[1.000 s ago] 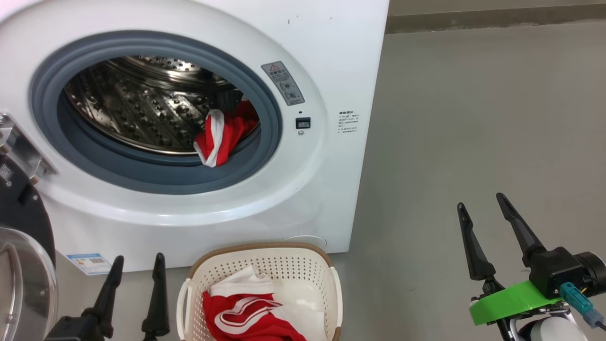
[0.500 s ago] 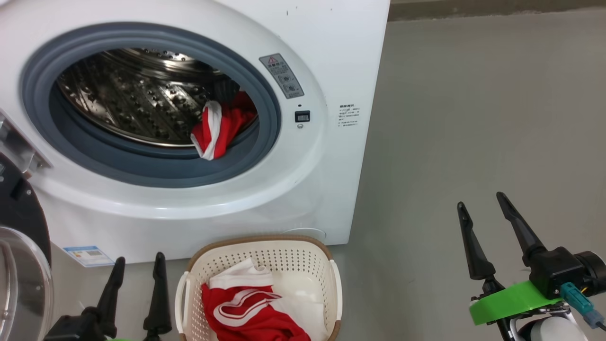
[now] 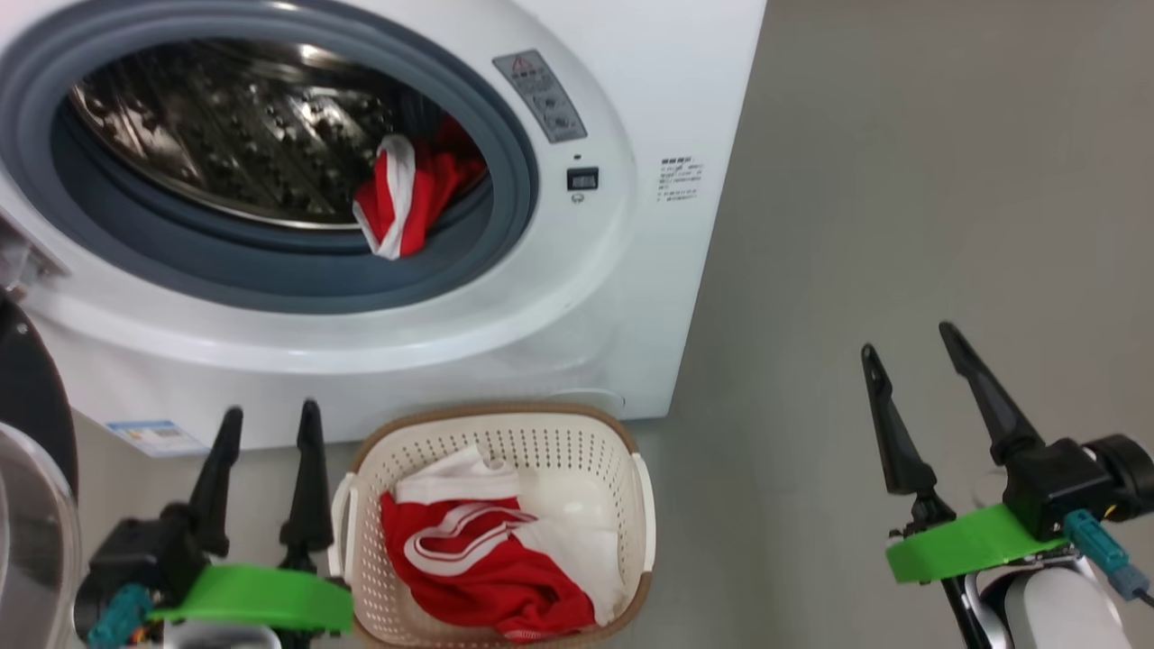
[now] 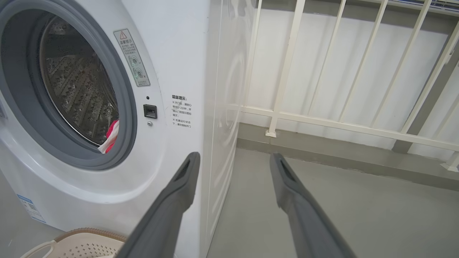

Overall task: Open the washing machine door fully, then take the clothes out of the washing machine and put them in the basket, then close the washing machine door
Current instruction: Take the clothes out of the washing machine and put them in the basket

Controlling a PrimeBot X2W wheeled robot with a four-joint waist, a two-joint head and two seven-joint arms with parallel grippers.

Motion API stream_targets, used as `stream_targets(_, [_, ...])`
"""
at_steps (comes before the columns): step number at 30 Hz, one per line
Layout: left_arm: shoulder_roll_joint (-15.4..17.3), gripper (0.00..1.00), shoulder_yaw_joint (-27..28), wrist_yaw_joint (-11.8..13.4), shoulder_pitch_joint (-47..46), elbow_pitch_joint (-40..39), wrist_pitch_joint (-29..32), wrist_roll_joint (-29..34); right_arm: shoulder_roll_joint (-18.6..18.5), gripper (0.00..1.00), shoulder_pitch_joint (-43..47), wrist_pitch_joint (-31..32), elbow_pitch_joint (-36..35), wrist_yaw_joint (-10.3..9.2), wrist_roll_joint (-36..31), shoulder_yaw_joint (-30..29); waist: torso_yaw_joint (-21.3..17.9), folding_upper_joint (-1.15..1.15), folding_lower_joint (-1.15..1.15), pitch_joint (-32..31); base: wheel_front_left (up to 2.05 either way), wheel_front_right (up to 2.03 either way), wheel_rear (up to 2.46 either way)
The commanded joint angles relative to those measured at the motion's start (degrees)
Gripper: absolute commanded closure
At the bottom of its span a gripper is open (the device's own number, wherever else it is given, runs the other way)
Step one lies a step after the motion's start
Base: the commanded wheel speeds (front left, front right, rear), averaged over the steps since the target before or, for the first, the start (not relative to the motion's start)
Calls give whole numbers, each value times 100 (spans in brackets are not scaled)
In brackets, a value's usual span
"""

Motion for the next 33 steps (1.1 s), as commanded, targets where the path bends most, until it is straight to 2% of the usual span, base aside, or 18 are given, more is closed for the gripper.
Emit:
stream_targets(1, [111, 0, 184, -41, -310, -70, -71, 52, -23, 0, -227, -31, -183, 35, -64, 95, 43, 0, 0, 269, 0, 0, 0])
stream_targets(10, [42, 0, 288, -285, -1242, 367, -130, -162, -23, 0, -467, -31, -271, 35, -170, 23, 162, 0, 0, 830, 0, 0, 0])
stream_targets(19, [48, 0, 276, -448, -2361, 938, -160, -52, -23, 0, -790, -31, -439, 35, -238, 2, 227, 0, 0, 1420, 0, 0, 0])
stream_targets(25, [171, 0, 176, -576, -3307, 1585, -165, 133, -23, 0, -1022, -31, -501, 35, -273, 6, 228, 0, 0, 1887, 0, 0, 0])
stream_targets(33, [290, 0, 175, -862, -4578, 2712, -146, 59, -23, 0, -1326, -31, -534, 35, -297, 70, 105, 0, 0, 2369, 0, 0, 0])
